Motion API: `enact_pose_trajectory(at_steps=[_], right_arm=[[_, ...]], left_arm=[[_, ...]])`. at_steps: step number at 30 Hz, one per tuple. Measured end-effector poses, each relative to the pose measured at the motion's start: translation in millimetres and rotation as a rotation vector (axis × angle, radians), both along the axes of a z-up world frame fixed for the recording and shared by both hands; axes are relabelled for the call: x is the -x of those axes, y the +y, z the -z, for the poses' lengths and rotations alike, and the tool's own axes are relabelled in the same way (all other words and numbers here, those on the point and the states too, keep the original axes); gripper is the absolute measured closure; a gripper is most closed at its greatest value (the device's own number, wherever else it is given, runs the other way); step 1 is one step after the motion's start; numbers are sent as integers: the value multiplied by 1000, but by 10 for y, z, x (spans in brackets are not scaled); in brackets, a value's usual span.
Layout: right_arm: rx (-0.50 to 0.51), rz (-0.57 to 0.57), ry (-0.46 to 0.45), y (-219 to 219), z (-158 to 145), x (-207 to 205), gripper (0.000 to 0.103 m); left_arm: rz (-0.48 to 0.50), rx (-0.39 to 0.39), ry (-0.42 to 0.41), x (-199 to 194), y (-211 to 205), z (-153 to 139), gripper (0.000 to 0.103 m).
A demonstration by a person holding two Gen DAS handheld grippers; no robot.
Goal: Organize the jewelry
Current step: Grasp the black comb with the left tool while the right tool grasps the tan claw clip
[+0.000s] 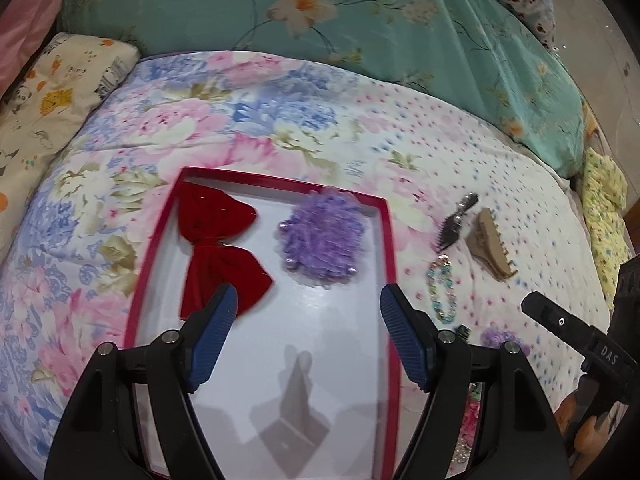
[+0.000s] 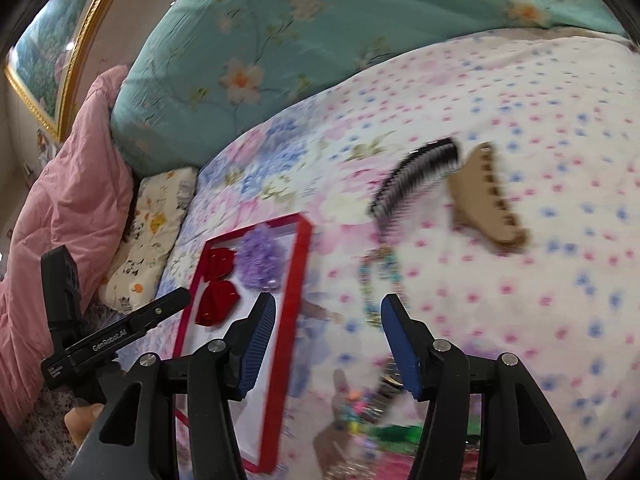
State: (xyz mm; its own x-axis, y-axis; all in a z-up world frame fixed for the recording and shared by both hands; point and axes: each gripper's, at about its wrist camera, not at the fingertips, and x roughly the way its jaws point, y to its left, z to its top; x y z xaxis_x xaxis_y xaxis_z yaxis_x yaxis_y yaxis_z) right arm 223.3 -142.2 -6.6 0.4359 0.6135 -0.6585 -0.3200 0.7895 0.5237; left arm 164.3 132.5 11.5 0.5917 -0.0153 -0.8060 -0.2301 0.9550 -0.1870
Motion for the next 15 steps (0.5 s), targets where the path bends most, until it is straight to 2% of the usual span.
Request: enact_pose_trajectory(at_steps=[7, 15], right_arm=[[7, 63, 5, -367, 26, 17, 44], [22, 92, 6, -554, 80, 27, 44]], left_arm=[[36, 10, 9, -10, -207, 13, 29], [53, 20, 17, -6, -312, 24, 29]])
